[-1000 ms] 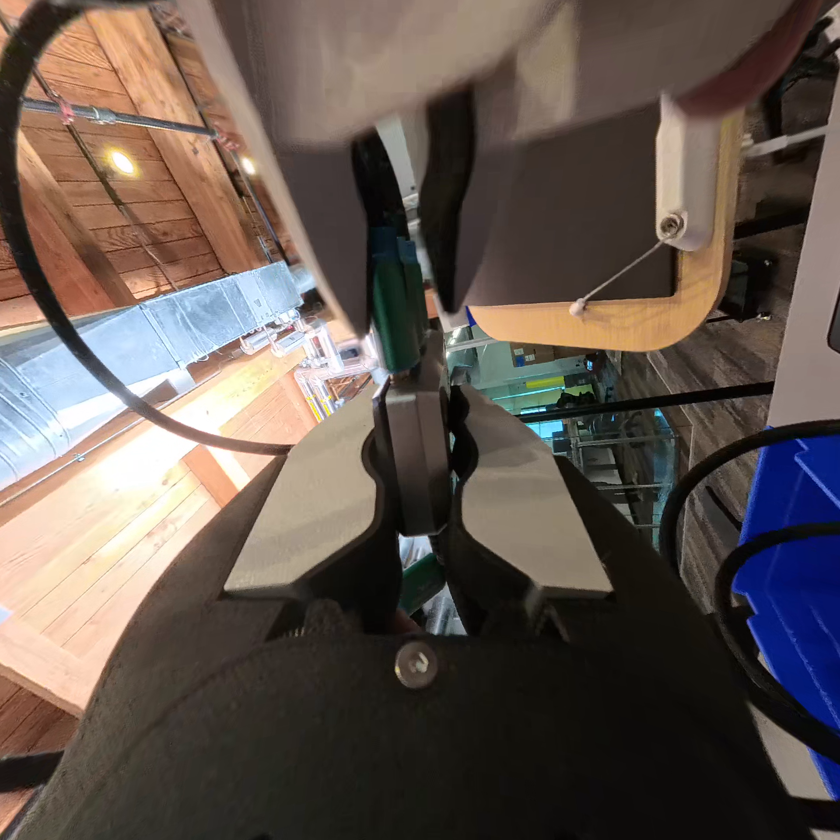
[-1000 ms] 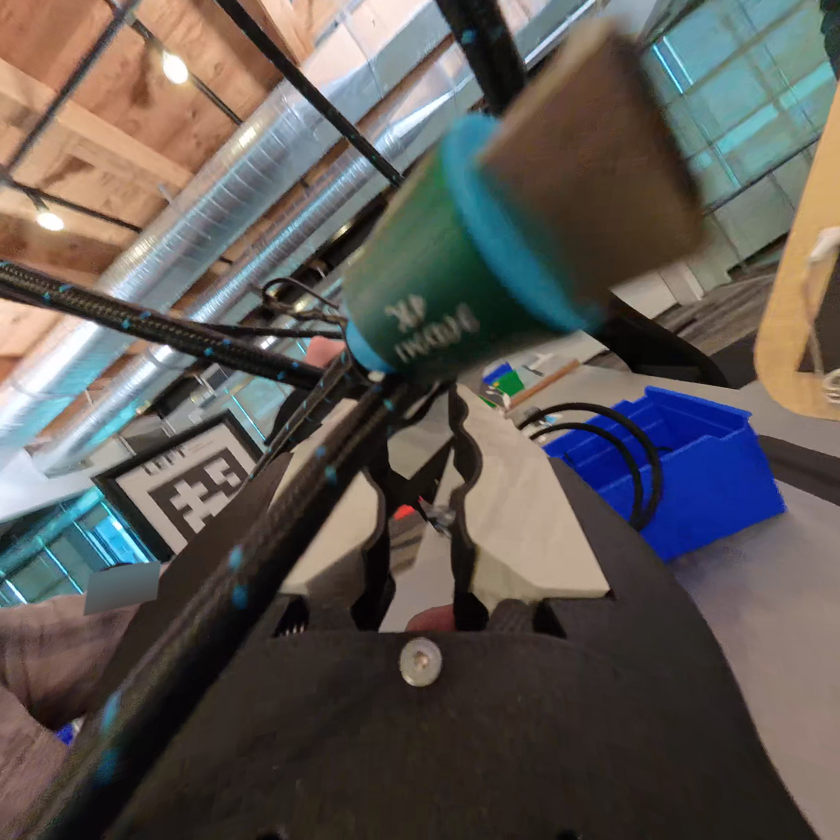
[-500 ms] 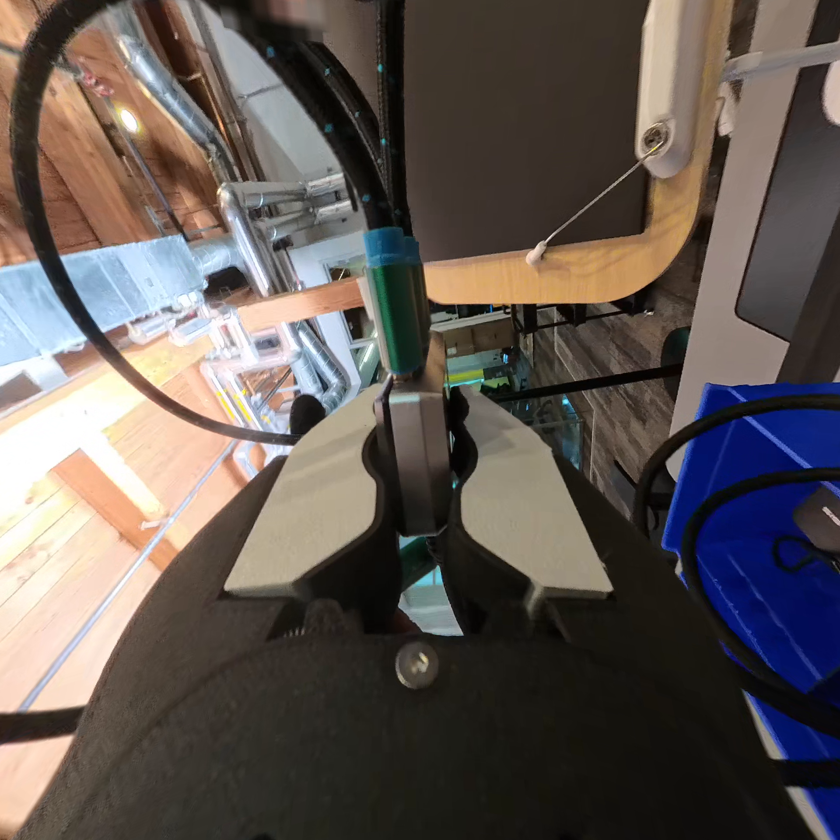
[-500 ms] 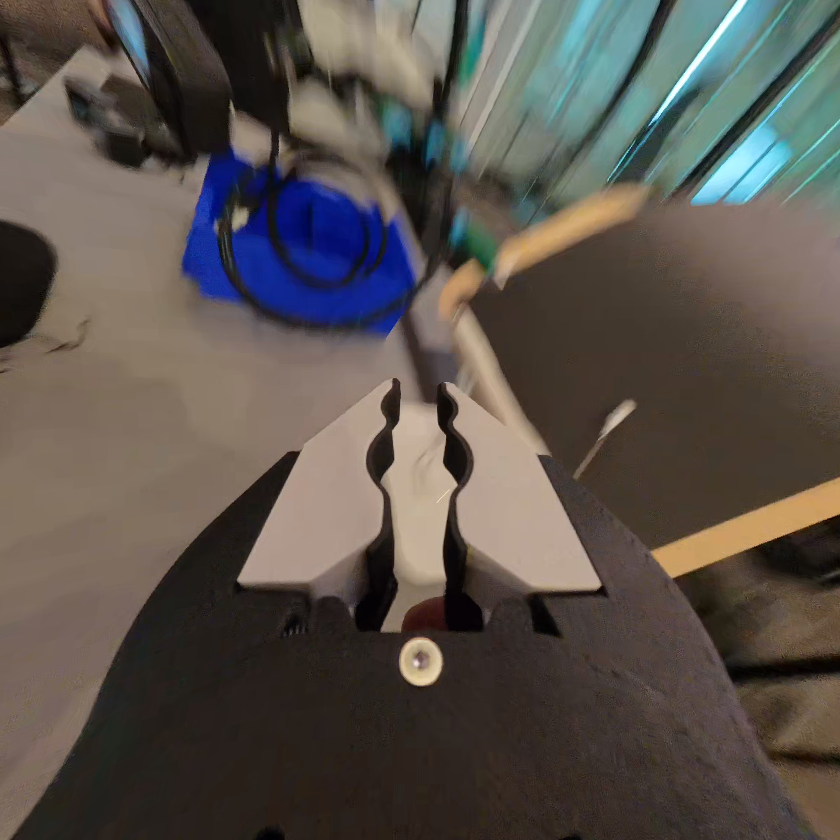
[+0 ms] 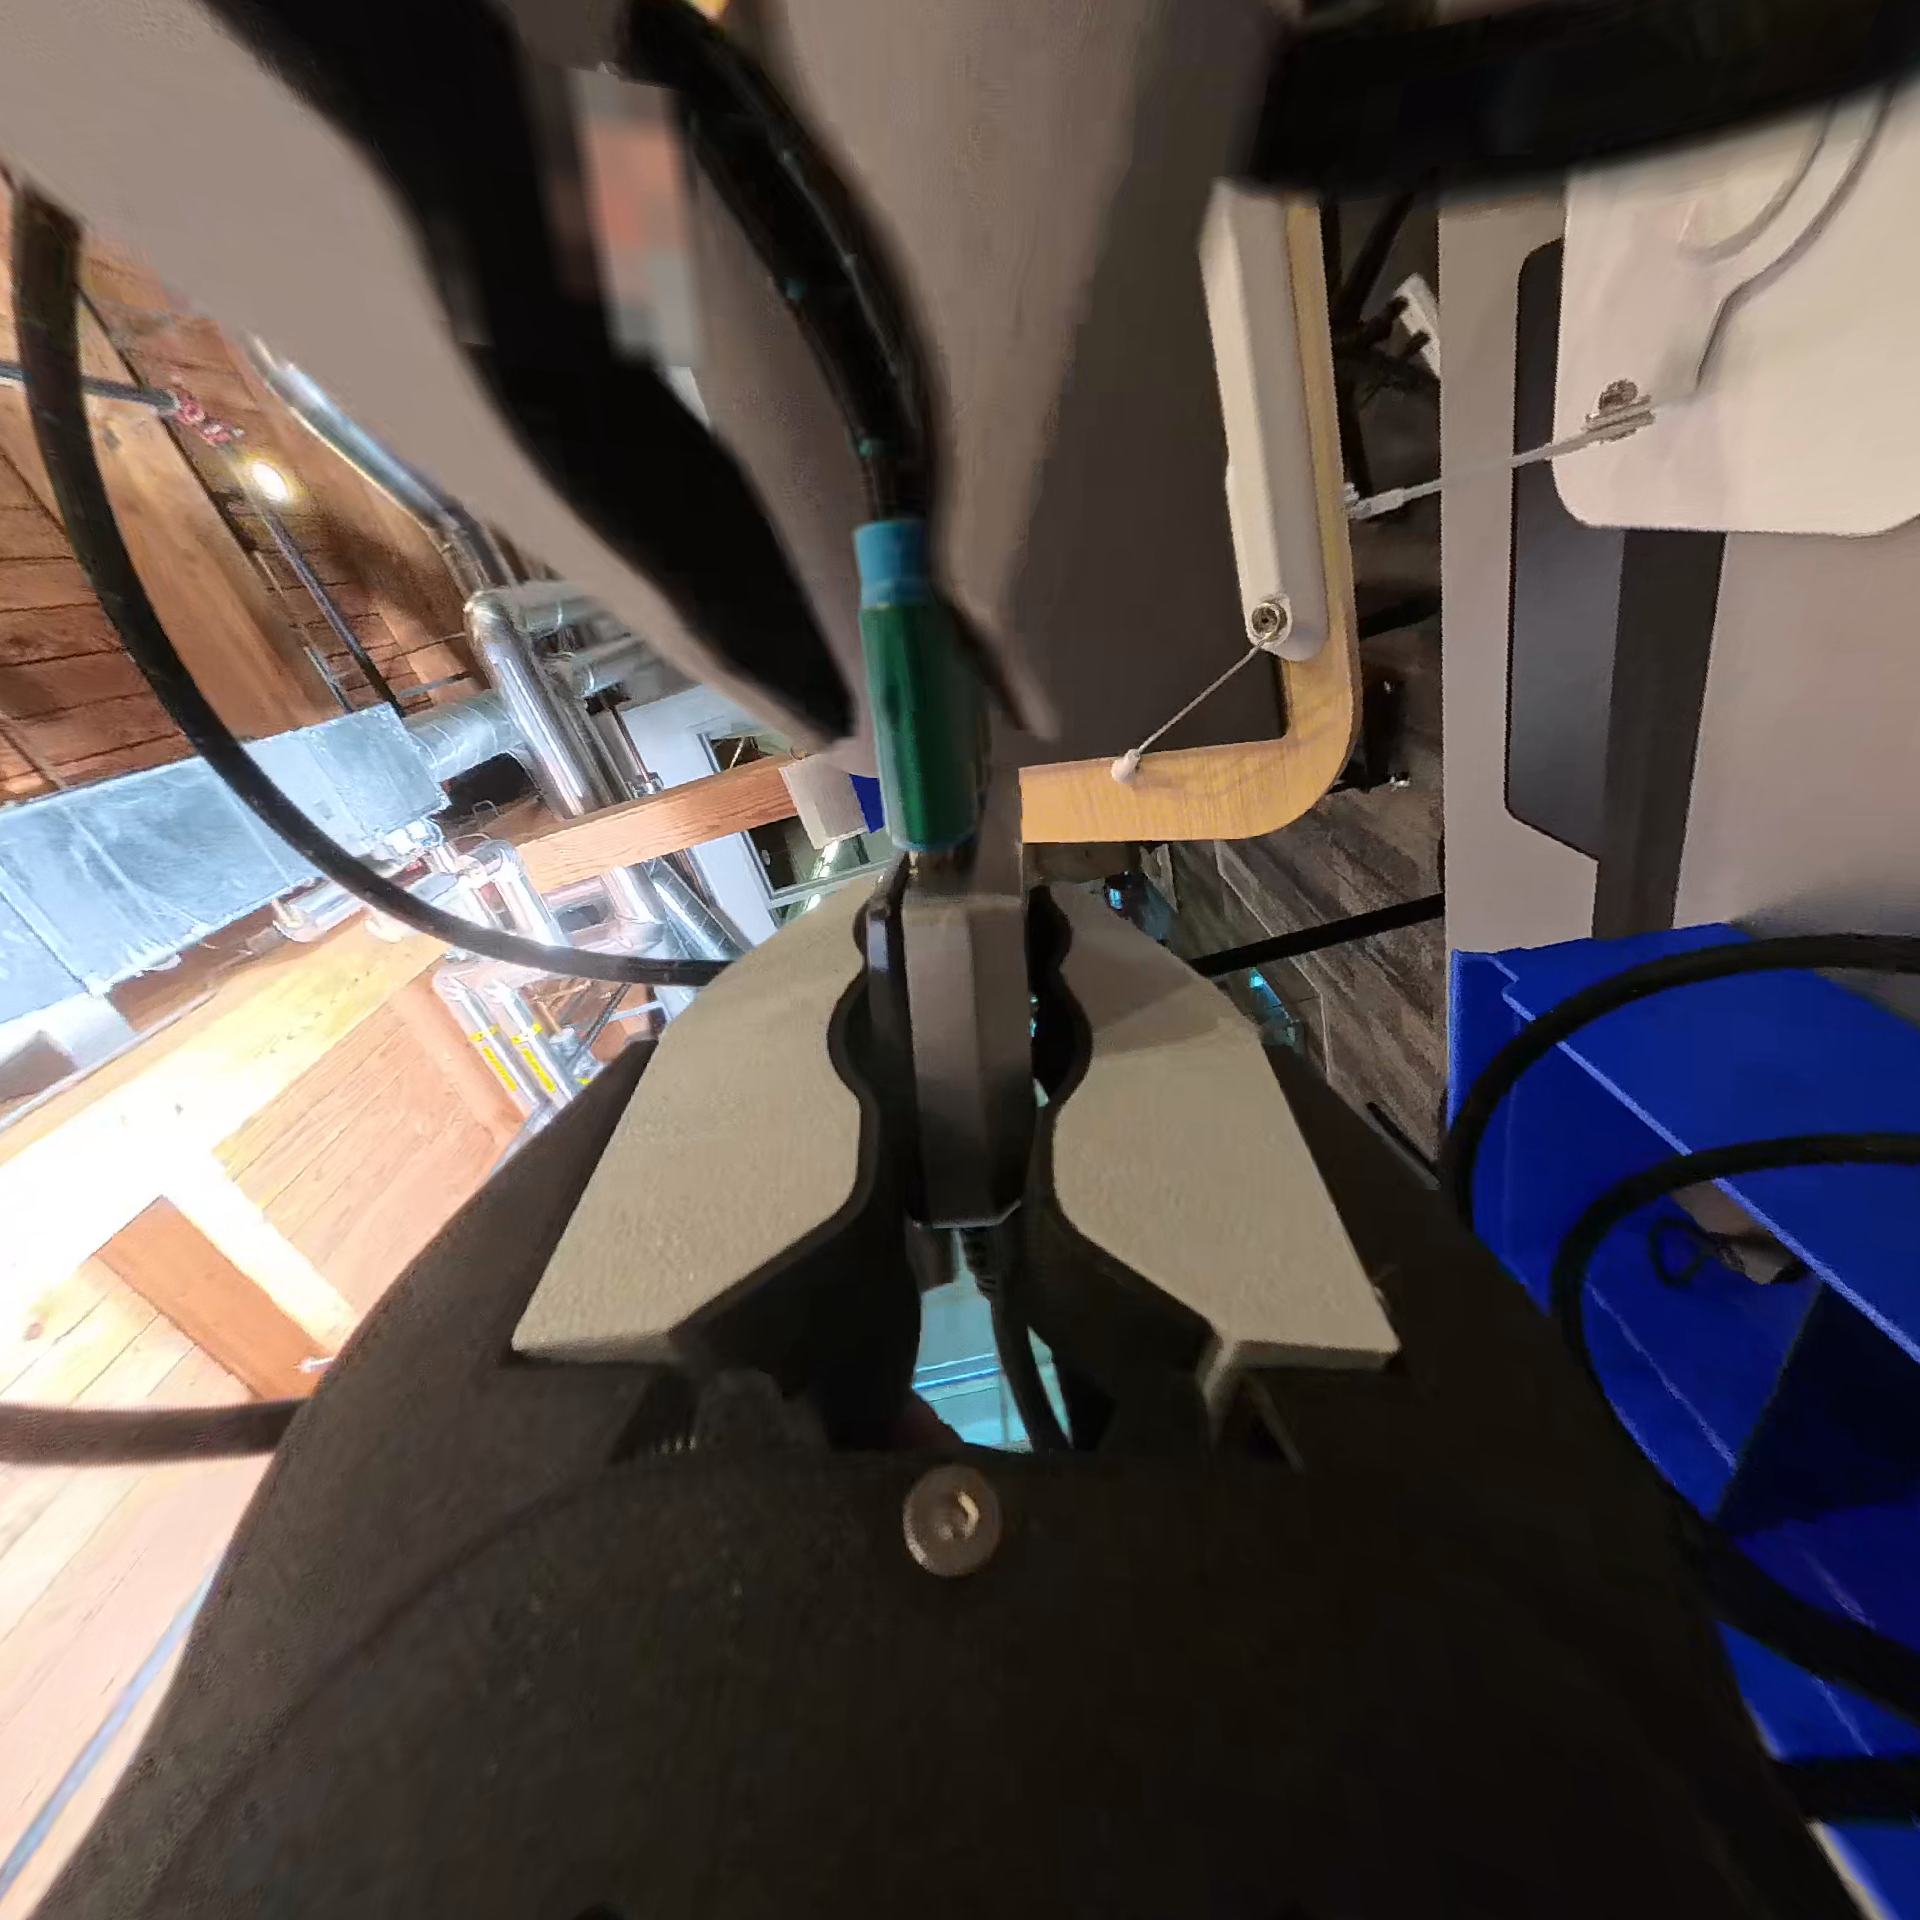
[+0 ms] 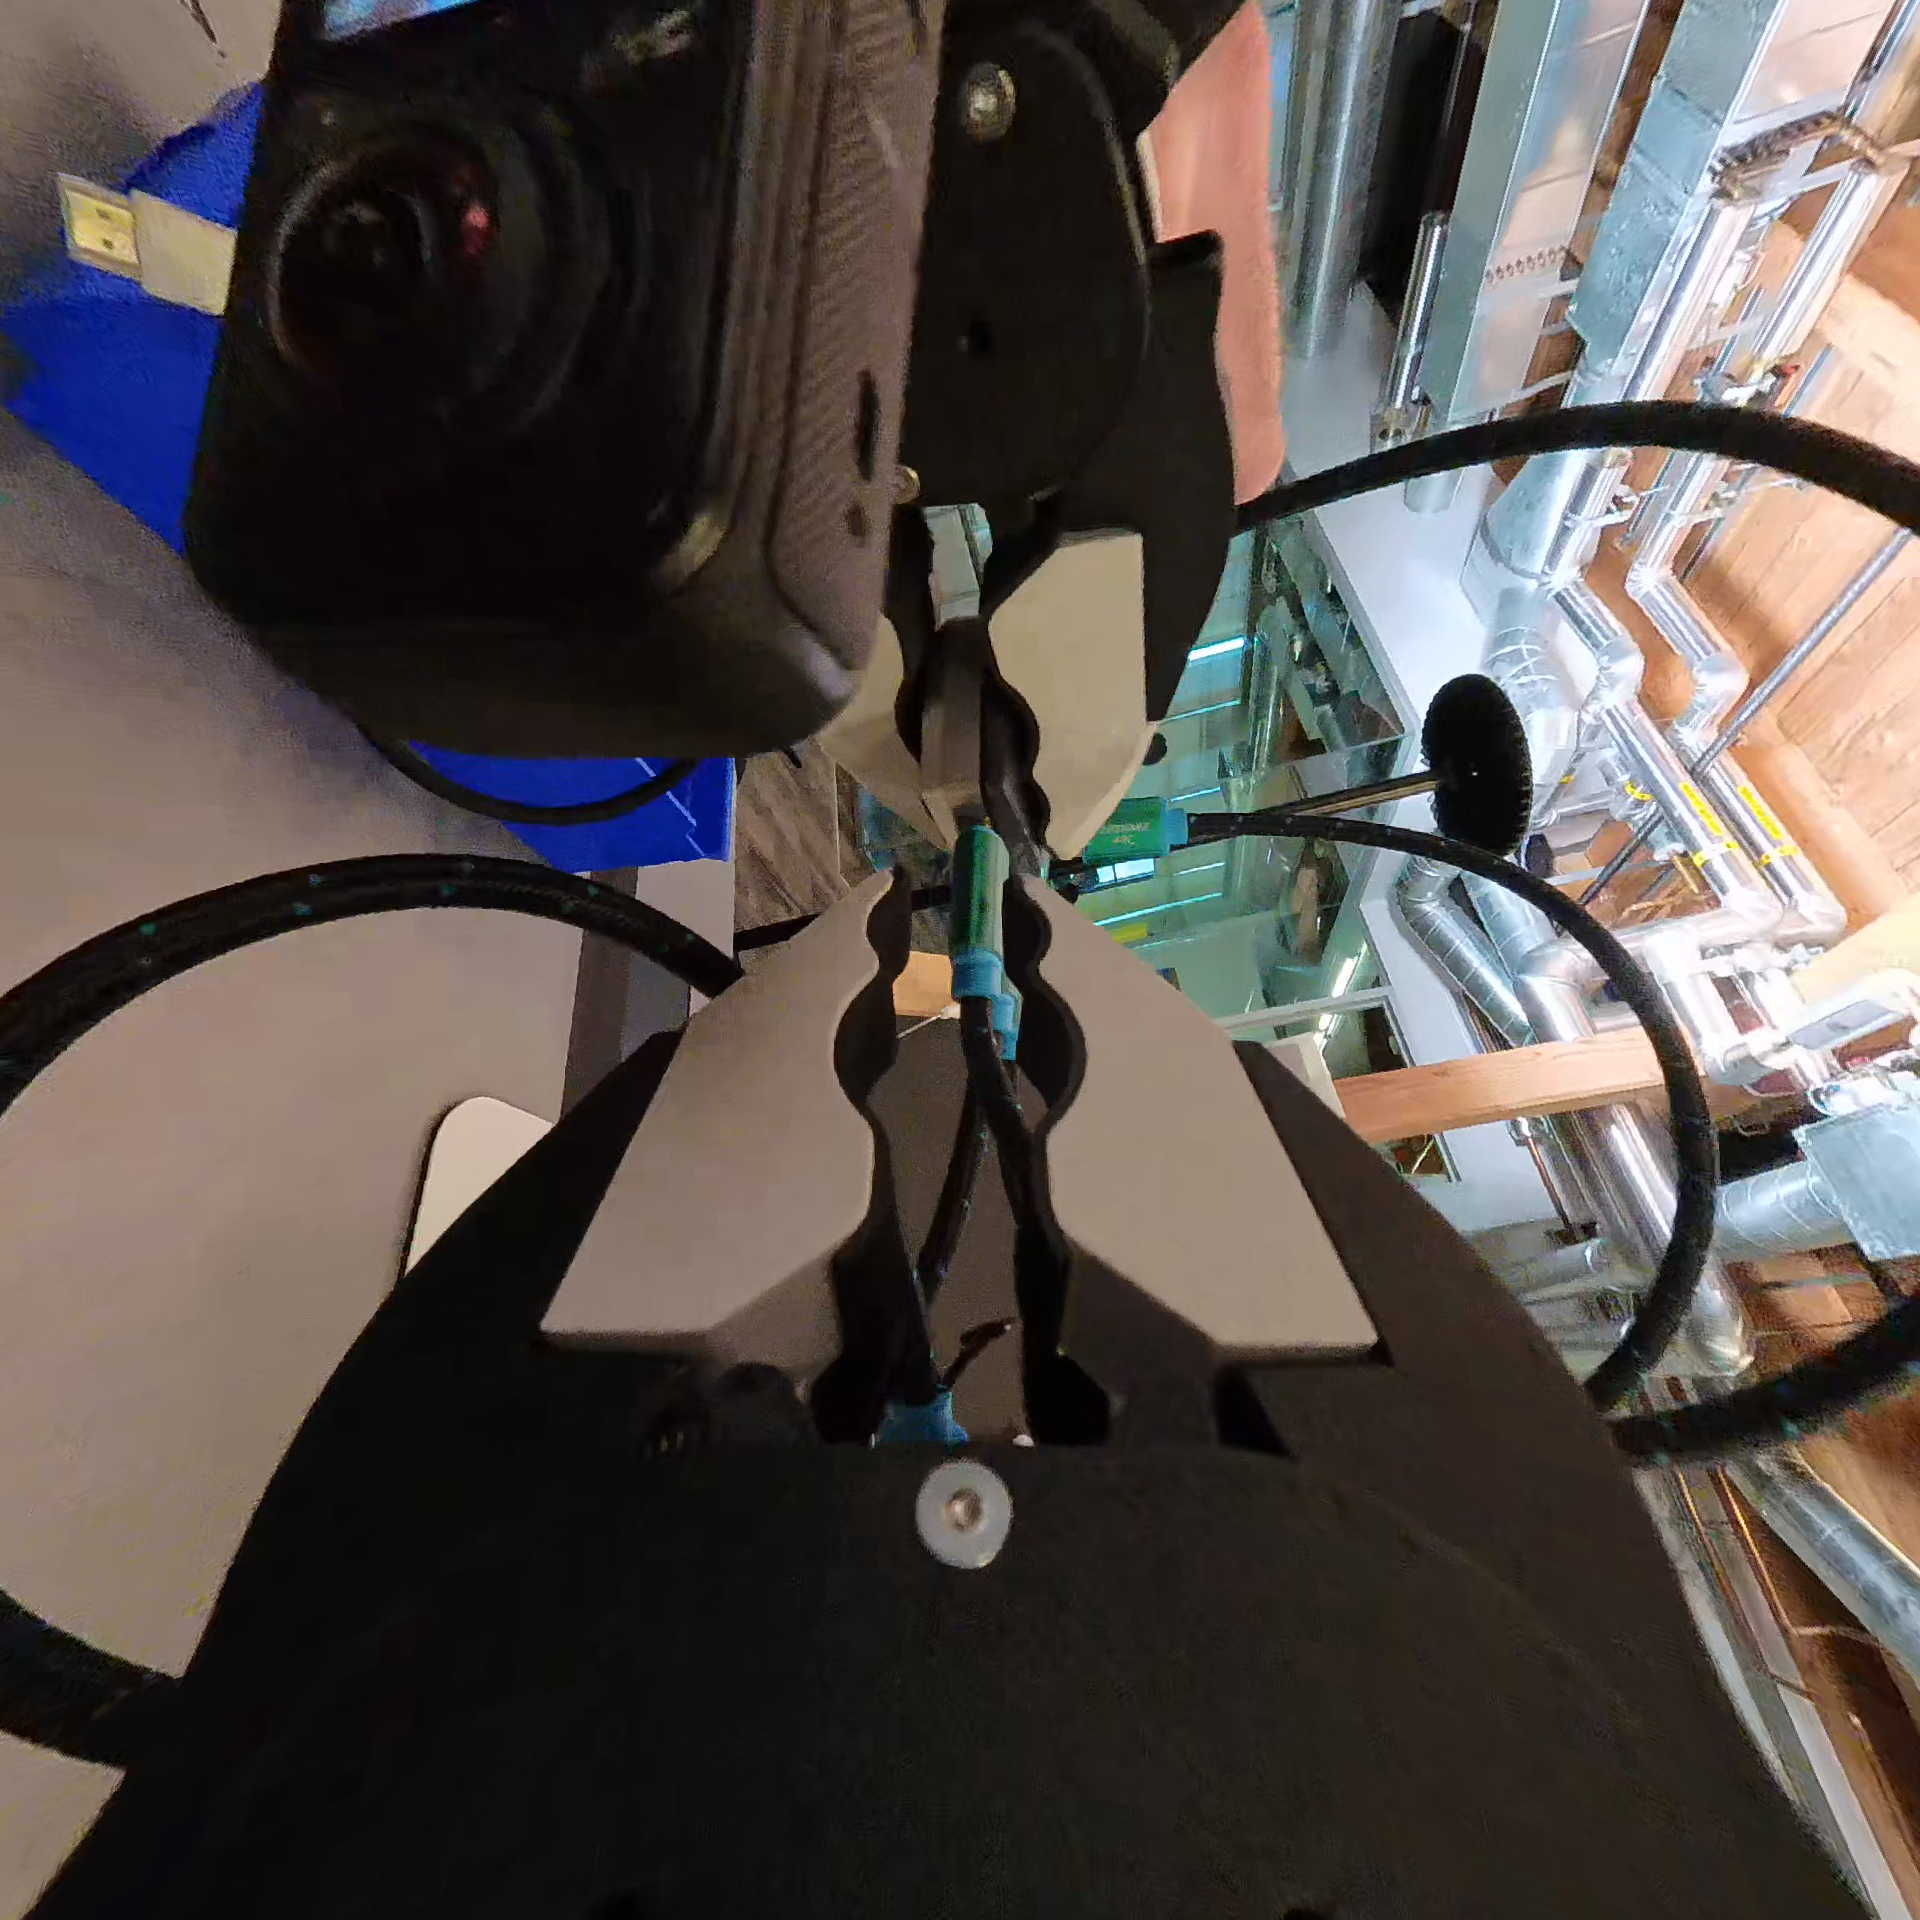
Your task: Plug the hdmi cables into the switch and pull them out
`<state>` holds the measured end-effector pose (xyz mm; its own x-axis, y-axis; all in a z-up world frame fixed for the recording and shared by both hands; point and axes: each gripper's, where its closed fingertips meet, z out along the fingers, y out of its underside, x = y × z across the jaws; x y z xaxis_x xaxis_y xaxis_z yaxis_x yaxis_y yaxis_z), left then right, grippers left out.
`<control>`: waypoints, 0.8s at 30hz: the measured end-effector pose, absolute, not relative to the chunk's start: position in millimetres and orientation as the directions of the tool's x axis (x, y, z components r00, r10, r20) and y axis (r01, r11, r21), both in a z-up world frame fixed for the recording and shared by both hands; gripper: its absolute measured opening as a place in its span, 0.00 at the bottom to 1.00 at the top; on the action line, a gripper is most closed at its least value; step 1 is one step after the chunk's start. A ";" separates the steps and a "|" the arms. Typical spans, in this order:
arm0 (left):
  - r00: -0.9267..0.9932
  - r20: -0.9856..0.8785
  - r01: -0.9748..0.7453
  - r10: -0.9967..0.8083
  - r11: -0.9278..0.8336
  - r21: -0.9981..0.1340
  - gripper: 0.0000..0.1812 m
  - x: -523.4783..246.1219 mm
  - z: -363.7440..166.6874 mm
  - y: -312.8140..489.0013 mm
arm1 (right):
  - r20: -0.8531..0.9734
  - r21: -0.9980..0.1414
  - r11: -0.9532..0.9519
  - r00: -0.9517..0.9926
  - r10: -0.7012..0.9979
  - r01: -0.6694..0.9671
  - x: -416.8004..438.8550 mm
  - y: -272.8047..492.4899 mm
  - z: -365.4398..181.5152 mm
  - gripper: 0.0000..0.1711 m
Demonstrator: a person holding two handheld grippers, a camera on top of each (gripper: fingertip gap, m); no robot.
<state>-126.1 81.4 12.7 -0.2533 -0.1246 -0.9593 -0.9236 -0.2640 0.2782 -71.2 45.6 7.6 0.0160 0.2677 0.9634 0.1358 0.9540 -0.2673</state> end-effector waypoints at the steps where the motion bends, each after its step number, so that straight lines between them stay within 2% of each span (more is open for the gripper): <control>1: -0.230 -0.964 -0.930 -0.130 -0.263 0.257 0.13 -126.1 11.7 80.4 | 0.966 -0.259 0.956 0.015 0.260 0.136 -73.2 45.7 5.2 0.09; 3: -0.219 -0.967 -0.931 -0.129 -0.271 0.247 0.13 -128.2 11.6 79.0 | 0.970 -0.241 0.960 0.035 0.239 0.141 -76.7 47.0 4.9 0.10; 7: -0.170 -0.978 -0.934 -0.119 -0.297 0.198 0.13 -128.8 11.7 76.2 | 0.958 -0.286 0.941 0.074 0.277 0.181 -81.0 55.1 6.6 0.13; 10: -0.192 -0.971 -0.918 -0.141 -0.324 0.228 0.13 -128.3 6.4 74.8 | 0.956 -0.293 0.929 0.094 0.279 0.225 -76.3 64.7 11.1 0.17; 11: -0.175 -0.972 -0.920 -0.159 -0.326 0.219 0.13 -127.6 3.1 74.3 | 0.963 -0.269 0.936 0.090 0.255 0.226 -74.7 63.6 11.9 0.16; 13: -0.181 -0.970 -0.920 -0.160 -0.320 0.225 0.13 -123.8 2.9 73.7 | 0.972 -0.235 0.948 0.036 0.233 0.214 -75.6 58.2 3.9 0.05; 17: -0.182 -0.971 -0.931 -0.158 -0.289 0.222 0.13 -121.9 -1.8 73.1 | 0.973 -0.225 0.959 -0.004 0.229 0.172 -76.0 55.4 -3.2 0.04; 19: -0.144 -0.976 -0.942 -0.165 -0.281 0.186 0.13 -121.0 -1.5 72.0 | 0.972 -0.232 0.961 0.001 0.234 0.151 -77.3 52.6 -1.8 0.08; 21: -0.106 -0.976 -0.946 -0.192 -0.282 0.158 0.13 -122.1 -3.9 71.2 | 0.979 -0.204 0.964 0.028 0.202 0.173 -80.6 52.7 1.0 0.04; 24: -0.097 -0.971 -0.947 -0.216 -0.280 0.157 0.13 -123.9 -9.7 69.3 | 0.987 -0.163 0.970 0.021 0.162 0.182 -84.0 52.3 -1.7 0.05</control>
<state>-123.9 69.3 -9.7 -0.0973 -0.2162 -0.9715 -0.9470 -0.2800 0.1572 -84.0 52.3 -1.7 0.0212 0.1617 0.9866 0.1819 0.9697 -0.1629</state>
